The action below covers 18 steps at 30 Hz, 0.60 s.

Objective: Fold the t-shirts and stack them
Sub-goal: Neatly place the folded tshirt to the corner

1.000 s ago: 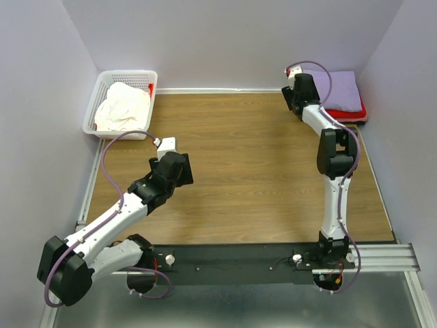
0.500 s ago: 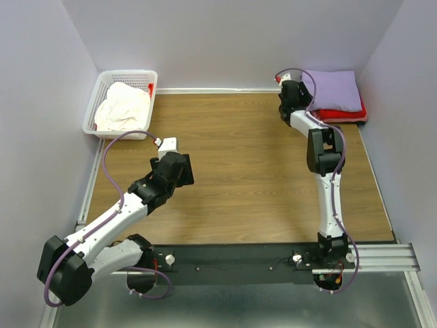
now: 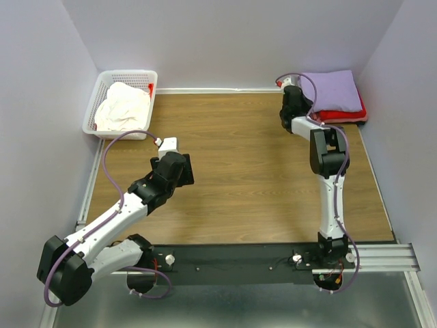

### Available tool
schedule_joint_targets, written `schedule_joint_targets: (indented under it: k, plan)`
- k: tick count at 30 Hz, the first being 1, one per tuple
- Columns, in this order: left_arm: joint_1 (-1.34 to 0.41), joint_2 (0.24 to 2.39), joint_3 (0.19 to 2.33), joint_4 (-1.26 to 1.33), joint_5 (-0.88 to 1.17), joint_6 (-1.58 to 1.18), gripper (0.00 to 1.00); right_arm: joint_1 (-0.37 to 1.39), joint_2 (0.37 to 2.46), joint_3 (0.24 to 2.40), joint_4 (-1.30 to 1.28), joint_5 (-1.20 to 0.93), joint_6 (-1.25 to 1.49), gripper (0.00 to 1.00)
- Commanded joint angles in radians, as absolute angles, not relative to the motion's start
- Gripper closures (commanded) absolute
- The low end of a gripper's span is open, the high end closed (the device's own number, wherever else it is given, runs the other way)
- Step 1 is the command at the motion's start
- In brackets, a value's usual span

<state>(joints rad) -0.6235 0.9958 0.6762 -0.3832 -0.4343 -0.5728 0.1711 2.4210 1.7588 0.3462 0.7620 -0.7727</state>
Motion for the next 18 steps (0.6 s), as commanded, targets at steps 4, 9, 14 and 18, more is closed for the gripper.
schedule_joint_targets:
  k: [4,9,14,18]
  plan:
    - [-0.630,0.986,0.664,-0.364,-0.431,-0.569,0.18,0.173,2.315,1.698,0.402,0.775,-0.802,0.99]
    - [-0.630,0.986,0.663,-0.364,-0.434,-0.572,0.18,0.169,2.289,1.674,0.388,0.752,-0.801,0.97]
    - [-0.635,0.988,0.664,-0.365,-0.439,-0.575,0.18,0.160,2.295,1.658,0.356,0.749,-0.781,0.89]
    - [-0.637,0.985,0.664,-0.367,-0.443,-0.577,0.18,0.161,2.287,1.655,0.316,0.746,-0.740,0.82]
